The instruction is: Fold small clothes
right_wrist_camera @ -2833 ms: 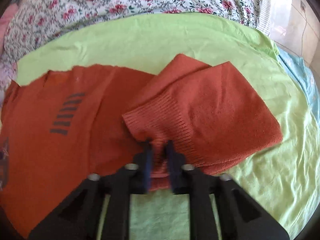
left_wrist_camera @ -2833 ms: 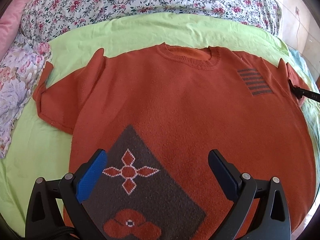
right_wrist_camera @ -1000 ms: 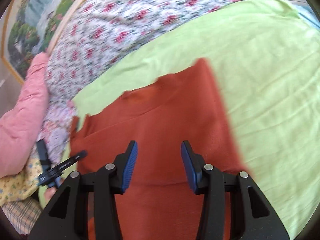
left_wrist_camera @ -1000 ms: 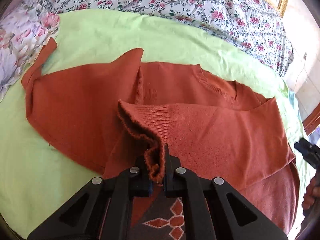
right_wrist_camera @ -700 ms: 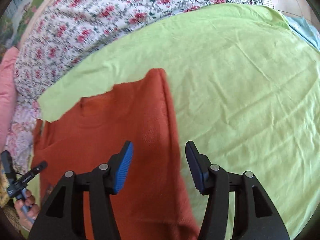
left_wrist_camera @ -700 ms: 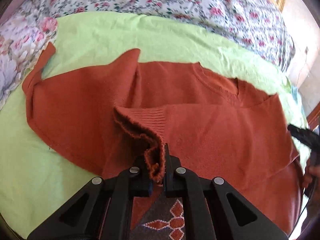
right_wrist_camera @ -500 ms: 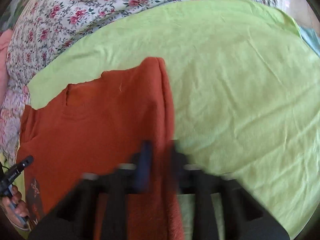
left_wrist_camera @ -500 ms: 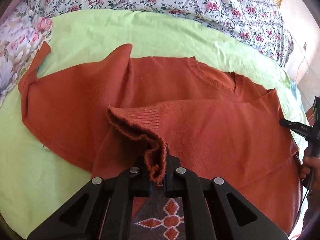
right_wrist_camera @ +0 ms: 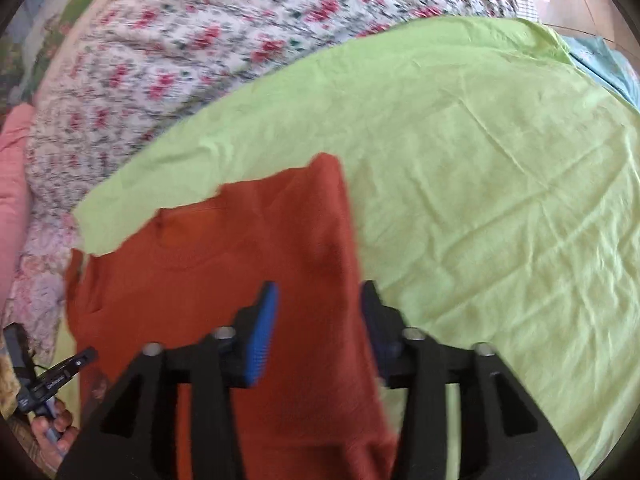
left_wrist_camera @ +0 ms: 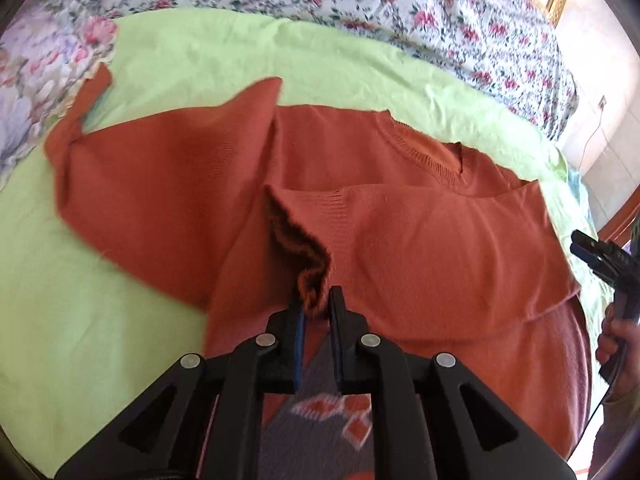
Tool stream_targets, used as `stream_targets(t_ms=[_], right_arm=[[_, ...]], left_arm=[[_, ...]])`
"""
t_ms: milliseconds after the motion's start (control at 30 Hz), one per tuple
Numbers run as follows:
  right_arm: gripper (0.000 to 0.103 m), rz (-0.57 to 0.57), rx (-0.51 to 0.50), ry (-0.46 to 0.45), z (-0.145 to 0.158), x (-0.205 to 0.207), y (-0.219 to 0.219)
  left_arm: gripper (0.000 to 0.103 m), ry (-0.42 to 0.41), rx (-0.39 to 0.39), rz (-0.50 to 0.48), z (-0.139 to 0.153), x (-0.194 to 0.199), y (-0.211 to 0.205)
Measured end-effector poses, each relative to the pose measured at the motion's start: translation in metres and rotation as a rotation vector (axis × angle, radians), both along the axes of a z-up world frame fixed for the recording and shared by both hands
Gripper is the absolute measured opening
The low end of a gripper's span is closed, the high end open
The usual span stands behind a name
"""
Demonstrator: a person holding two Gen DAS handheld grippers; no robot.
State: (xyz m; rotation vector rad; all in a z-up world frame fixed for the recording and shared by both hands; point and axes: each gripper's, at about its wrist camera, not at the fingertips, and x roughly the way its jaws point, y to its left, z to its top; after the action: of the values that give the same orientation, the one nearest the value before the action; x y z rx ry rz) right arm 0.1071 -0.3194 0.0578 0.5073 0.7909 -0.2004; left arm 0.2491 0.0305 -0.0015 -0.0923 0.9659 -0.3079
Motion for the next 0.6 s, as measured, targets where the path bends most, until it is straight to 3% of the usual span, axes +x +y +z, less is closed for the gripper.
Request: stream_targets(t_ms=[267,400,467,600], right_arm=[[0.056,0.21,0.034,-0.003,-0.005,-0.021,0.083],[0.056,0.274,0.073,0.024,-0.018,-0.026,0.116],[0.056,0.293,0.079,0.037,-0.022,-0.026,0.127],[0.057,0.318,0.102,0.05,-0.027,-0.029,0.137]], left_arm=[[0.011,-0.015,-0.013,0.116,0.012,-0.01,0.055],[0.018,-0.008,0.003,0.19,0.013,0.004,0.085],[0.026,-0.012,0.01,0.239,0.016,0.017,0.1],[0.067,-0.033,0.054,0.331,0.025,0.052,0.125]])
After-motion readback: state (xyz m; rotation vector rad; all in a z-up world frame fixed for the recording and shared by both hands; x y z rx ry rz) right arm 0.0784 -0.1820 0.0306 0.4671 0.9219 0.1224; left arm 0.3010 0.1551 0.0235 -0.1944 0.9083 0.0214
